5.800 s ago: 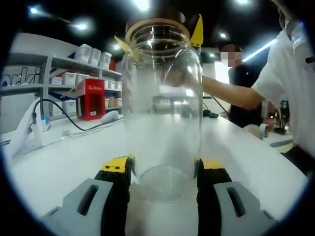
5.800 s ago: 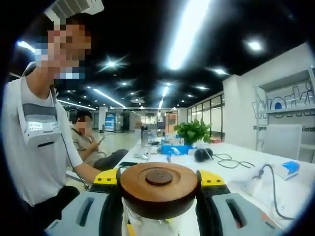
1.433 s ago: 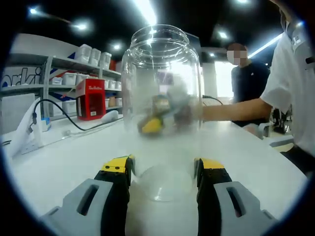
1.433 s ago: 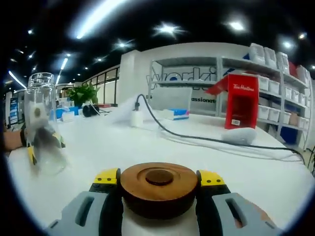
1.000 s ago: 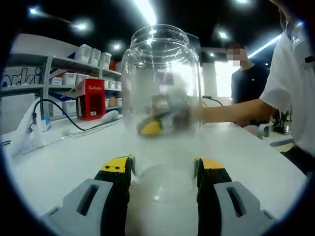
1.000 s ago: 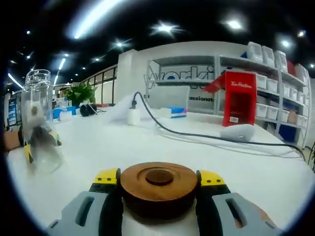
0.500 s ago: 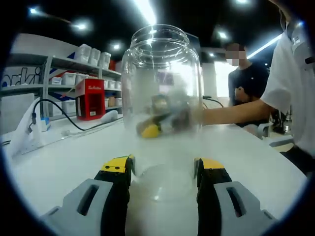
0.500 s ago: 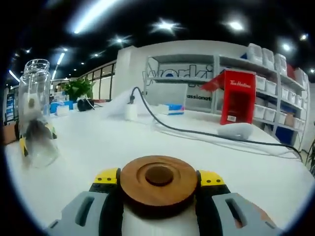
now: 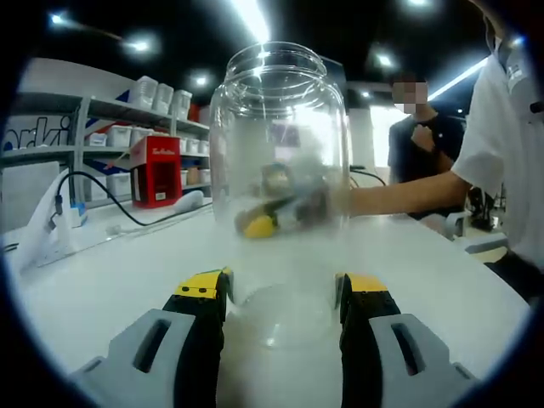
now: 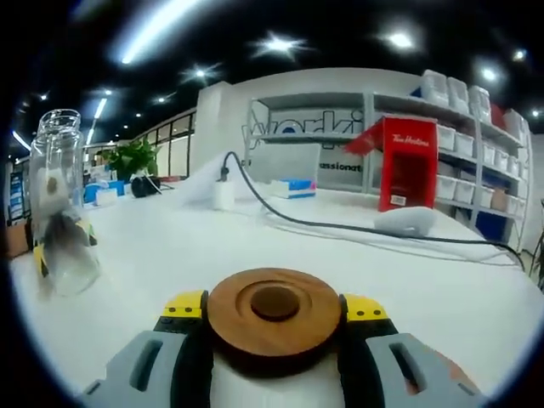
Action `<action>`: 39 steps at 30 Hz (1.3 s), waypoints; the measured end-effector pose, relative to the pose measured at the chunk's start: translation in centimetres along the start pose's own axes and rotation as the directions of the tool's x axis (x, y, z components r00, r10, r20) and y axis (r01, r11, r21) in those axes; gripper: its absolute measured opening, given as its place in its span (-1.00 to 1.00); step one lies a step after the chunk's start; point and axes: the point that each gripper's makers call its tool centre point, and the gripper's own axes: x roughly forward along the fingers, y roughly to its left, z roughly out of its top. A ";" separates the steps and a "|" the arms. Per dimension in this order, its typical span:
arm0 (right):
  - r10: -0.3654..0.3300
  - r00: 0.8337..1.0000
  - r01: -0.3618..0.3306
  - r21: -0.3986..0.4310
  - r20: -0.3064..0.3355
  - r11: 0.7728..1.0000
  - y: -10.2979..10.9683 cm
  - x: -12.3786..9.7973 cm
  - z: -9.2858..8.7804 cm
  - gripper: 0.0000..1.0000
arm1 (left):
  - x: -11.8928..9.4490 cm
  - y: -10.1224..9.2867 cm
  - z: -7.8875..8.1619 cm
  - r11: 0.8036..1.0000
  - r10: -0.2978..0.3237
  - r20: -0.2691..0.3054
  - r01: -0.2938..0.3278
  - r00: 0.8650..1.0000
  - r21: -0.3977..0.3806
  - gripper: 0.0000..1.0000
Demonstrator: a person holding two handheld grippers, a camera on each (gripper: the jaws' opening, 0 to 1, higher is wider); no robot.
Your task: Clamp the coffee can twist off the lid put the lid on the table pick up the lid cover the can tighten the lid
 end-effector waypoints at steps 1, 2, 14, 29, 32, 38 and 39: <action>0.000 1.000 0.000 0.001 0.000 1.000 0.0 0.0 0.0 0.09 | 0.0 0.0 0.0 1.000 0.001 0.000 -0.001 1.000 0.000 -0.11; -0.001 1.000 0.001 0.003 0.001 1.000 -0.1 0.0 0.0 0.09 | 0.0 0.0 0.0 1.000 0.001 0.000 -0.001 1.000 0.000 -0.11; -0.006 1.000 0.006 0.014 -0.018 1.000 -0.1 0.2 -0.5 0.10 | 0.1 -0.1 0.0 1.000 0.003 0.000 -0.003 1.000 0.003 -0.11; -0.018 1.000 0.018 -0.014 -0.006 1.000 0.0 0.2 0.1 0.22 | 0.0 -0.1 0.0 1.000 0.002 0.000 -0.002 1.000 0.005 -0.11; -0.030 1.000 0.030 -0.007 0.000 1.000 -0.2 0.1 0.3 0.26 | 0.0 -0.1 0.0 1.000 0.002 0.000 -0.002 1.000 0.006 -0.11; -0.070 0.997 0.070 -0.009 0.036 0.997 -0.3 -0.5 0.9 0.25 | 0.0 -0.3 0.1 1.000 0.002 0.000 -0.002 1.000 0.006 -0.11; -0.073 0.996 0.072 0.011 0.047 0.997 -0.2 -0.6 1.1 0.25 | 0.0 -0.3 0.1 1.000 0.002 0.000 -0.002 1.000 0.006 -0.11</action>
